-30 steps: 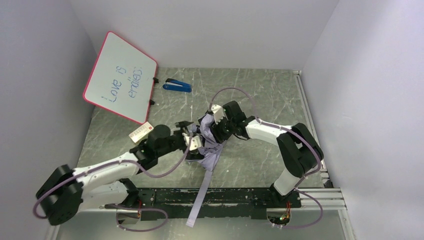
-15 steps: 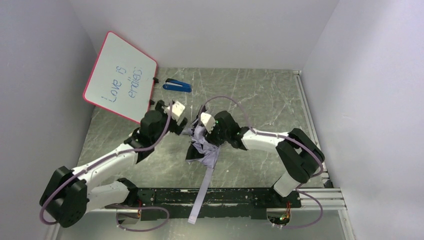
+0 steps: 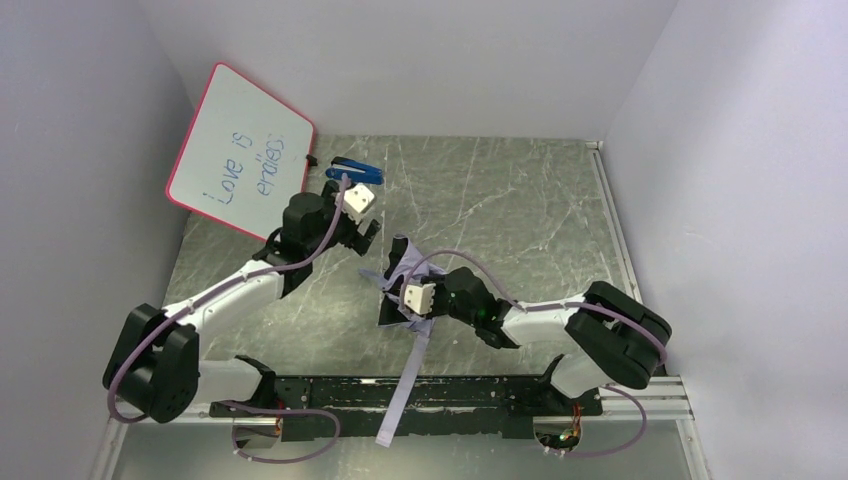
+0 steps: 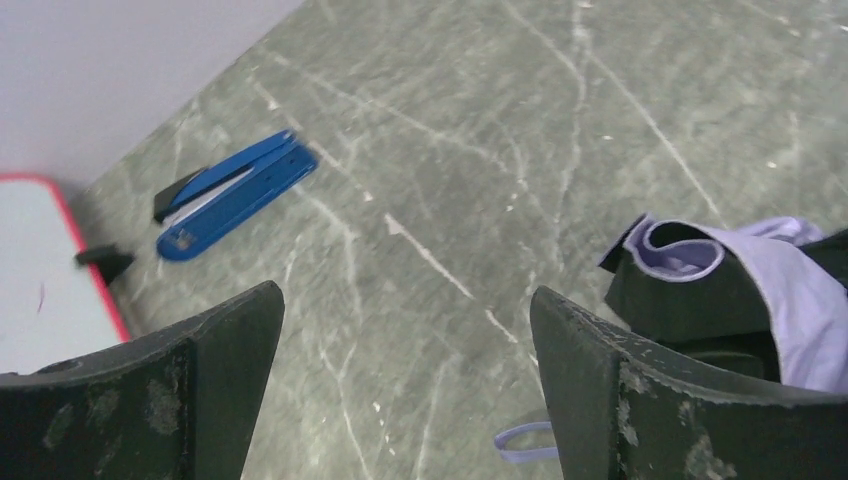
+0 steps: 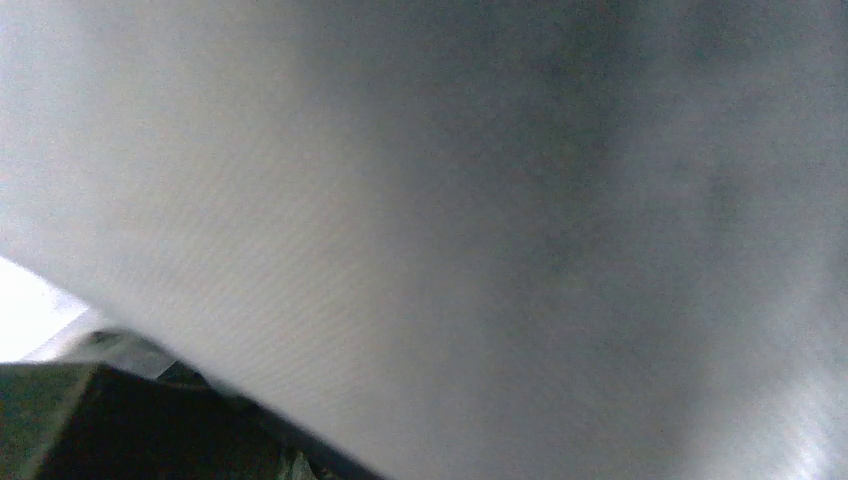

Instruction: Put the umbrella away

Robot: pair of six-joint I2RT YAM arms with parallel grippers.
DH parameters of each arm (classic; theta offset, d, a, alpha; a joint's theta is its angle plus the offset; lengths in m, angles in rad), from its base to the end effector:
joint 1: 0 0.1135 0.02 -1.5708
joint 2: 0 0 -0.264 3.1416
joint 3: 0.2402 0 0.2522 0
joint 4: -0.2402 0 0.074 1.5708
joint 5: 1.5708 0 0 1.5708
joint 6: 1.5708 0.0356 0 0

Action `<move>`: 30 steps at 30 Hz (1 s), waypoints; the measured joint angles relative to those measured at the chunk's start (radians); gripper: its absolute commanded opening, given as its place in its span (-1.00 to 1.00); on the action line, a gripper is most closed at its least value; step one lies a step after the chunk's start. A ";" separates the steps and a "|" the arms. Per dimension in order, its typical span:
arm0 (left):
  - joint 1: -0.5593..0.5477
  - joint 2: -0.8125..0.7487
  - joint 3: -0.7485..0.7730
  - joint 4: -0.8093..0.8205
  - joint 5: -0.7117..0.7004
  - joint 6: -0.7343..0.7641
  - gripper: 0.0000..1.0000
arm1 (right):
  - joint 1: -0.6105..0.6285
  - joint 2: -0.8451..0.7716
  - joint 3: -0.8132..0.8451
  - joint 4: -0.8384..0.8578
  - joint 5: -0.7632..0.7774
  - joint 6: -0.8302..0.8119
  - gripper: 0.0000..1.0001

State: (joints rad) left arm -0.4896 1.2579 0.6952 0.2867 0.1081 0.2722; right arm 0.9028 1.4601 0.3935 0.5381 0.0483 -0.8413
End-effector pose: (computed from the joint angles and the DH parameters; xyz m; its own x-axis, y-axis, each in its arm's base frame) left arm 0.2481 -0.1366 0.2549 -0.0813 0.3462 -0.9346 0.6032 0.7636 0.2304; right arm 0.1601 0.2002 0.1351 0.3572 -0.7495 -0.5574 -0.7383 0.1391 -0.6600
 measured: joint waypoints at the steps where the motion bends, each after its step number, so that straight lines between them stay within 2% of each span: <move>1: 0.001 0.014 0.013 -0.010 0.039 0.016 0.93 | 0.006 0.001 -0.006 0.013 0.013 -0.018 -0.36; 13: 0.010 0.137 0.201 -0.125 0.381 0.106 0.94 | 0.097 0.050 -0.066 0.166 0.171 -0.169 -0.38; 20: 0.010 0.231 0.279 -0.336 0.592 0.259 0.94 | 0.111 0.059 -0.076 0.191 0.214 -0.216 -0.38; 30: 0.000 0.487 0.472 -0.612 0.752 0.402 0.94 | 0.121 0.060 -0.077 0.192 0.228 -0.229 -0.39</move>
State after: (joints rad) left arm -0.4896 1.7447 1.1667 -0.3252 0.8600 0.6743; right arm 1.0233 1.5204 0.3168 0.7303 0.2764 -1.0706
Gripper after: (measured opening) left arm 0.971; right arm 0.391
